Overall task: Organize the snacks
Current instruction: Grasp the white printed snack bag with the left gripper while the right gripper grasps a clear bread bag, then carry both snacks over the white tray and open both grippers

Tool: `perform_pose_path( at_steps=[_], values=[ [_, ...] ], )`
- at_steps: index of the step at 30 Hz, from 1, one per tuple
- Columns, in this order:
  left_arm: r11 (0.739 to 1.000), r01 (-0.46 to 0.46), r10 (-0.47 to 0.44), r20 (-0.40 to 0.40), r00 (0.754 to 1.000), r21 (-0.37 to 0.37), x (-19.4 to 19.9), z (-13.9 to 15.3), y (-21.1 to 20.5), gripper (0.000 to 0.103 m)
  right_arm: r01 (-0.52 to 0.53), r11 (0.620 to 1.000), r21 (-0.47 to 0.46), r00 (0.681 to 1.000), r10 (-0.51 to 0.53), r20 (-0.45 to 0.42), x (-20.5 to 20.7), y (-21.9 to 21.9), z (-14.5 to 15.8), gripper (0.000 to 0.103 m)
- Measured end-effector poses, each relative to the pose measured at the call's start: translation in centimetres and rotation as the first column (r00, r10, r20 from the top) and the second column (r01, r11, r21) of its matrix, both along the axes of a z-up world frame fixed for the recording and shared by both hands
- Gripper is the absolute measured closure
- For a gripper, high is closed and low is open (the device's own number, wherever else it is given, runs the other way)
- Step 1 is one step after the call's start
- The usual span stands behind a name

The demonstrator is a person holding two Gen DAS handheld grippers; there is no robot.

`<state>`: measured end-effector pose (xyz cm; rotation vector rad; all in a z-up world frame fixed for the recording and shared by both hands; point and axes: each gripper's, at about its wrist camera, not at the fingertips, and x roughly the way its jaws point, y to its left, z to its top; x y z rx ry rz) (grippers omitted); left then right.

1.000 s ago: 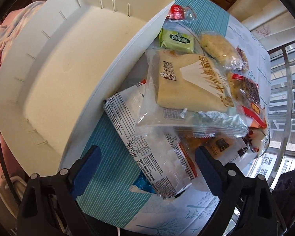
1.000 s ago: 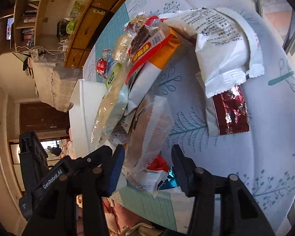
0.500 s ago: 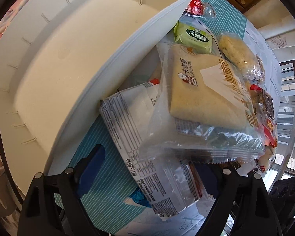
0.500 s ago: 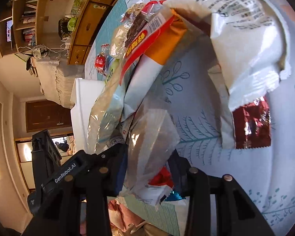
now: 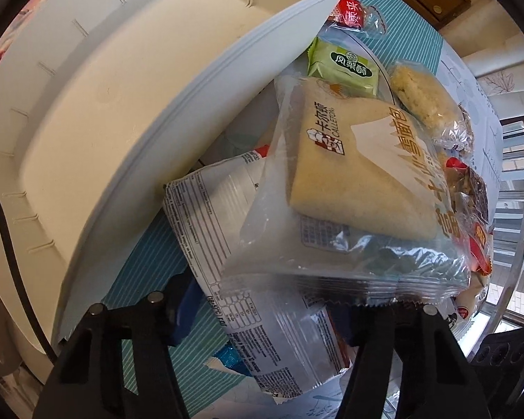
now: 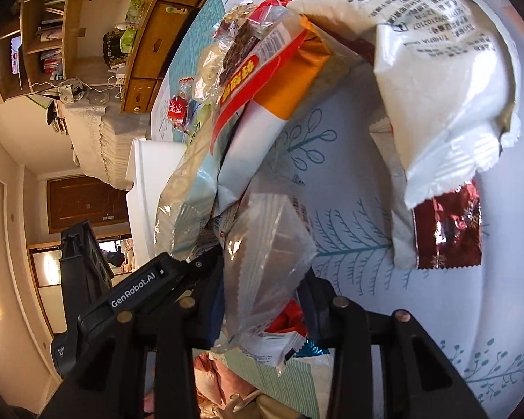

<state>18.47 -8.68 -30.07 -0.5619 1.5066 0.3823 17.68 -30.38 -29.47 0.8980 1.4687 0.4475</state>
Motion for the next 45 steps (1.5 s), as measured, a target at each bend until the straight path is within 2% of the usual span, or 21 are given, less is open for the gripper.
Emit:
perform_pose_path(
  at_steps=[7, 12, 21, 31, 32, 38, 45],
  values=[
    [0.999, 0.012, -0.013, -0.027, 1.0, -0.035, -2.2, 0.0, 0.6, 0.047, 0.036, 0.999, -0.02, 0.999, -0.036, -0.014, -0.3, -0.7, 0.5, 0.066],
    [0.997, 0.043, -0.046, -0.054, 0.997, -0.061, -3.7, 0.3, -0.4, 0.048, 0.038, 0.997, -0.071, 0.999, -0.04, -0.023, -0.5, -0.8, 1.5, 0.066],
    [0.991, 0.115, -0.117, -0.022, 0.993, -0.07, -6.0, 4.3, -0.9, 0.048, 0.02, 0.987, -0.158, 0.998, -0.03, -0.064, -1.4, -0.5, 3.7, 0.066],
    [0.98, 0.196, -0.193, 0.121, 0.974, -0.016, -6.8, 10.0, 0.0, 0.048, -0.021, 0.987, -0.158, 1.0, 0.017, -0.025, -3.7, 1.1, 8.2, 0.066],
    [0.979, 0.202, -0.198, 0.133, 0.971, -0.012, -6.8, 11.9, 1.2, 0.048, -0.025, 0.987, -0.157, 1.0, 0.023, -0.019, -4.0, 1.4, 8.7, 0.066],
    [0.97, 0.244, -0.24, 0.251, 0.938, 0.017, -9.7, 17.2, 3.2, 0.048, -0.046, 0.985, -0.167, 0.997, 0.056, 0.059, -5.6, 3.2, 11.7, 0.066],
    [0.96, 0.278, -0.271, 0.364, 0.891, 0.034, -10.6, 20.3, 6.0, 0.048, -0.037, 0.98, -0.193, 0.982, 0.072, 0.174, -6.6, 6.3, 15.2, 0.066]
  ],
)
